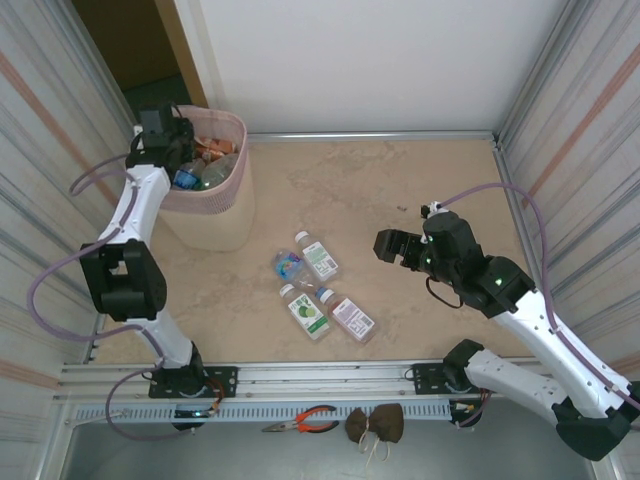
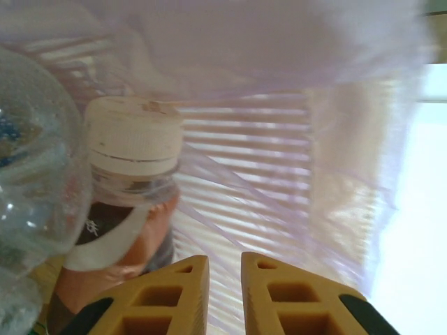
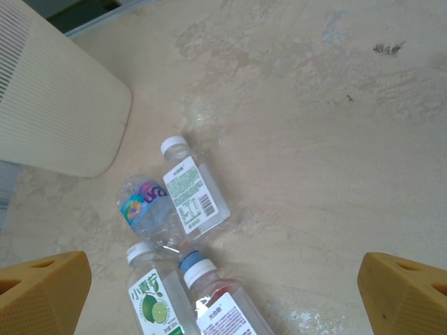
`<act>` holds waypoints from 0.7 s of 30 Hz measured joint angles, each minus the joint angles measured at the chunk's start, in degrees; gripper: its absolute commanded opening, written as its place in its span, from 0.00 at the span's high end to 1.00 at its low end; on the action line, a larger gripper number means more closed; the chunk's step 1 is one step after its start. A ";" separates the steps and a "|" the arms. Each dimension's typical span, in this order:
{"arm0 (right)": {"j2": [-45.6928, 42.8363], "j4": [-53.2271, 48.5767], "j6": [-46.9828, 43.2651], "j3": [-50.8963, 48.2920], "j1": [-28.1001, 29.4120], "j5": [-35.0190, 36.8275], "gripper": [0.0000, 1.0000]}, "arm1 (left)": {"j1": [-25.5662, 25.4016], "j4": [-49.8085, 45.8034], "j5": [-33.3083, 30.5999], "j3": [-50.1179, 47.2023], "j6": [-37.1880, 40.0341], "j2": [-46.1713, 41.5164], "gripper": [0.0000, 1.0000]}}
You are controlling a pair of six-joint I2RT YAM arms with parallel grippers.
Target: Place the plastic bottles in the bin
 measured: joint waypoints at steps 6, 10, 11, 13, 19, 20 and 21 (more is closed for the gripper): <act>-0.66 -0.15 -0.17 0.00 0.00 1.01 0.03 | 0.26 -0.98 2.47 0.02 6.21 -6.14 0.79; -0.63 -0.48 -1.53 -0.04 0.00 1.05 0.04 | 0.37 -1.25 5.73 0.22 12.66 -10.23 0.77; -0.63 -0.55 -2.14 -0.09 0.00 1.05 0.04 | 0.37 -1.27 6.91 0.22 14.56 -11.13 0.77; -0.46 -0.59 -3.17 -0.22 0.00 1.01 0.04 | 0.42 -1.40 9.33 0.15 18.43 -12.74 0.77; 2.43 -0.76 -6.99 -0.31 0.00 0.63 0.03 | 0.42 -3.82 16.55 -3.43 31.63 -19.45 0.71; 3.21 -0.72 -7.56 -0.31 0.00 0.37 0.03 | 0.42 -4.87 17.59 -4.02 33.94 -20.74 0.69; 3.98 -0.68 -8.28 -0.31 0.00 0.09 0.04 | 0.42 -5.68 18.53 -4.66 36.06 -22.01 0.67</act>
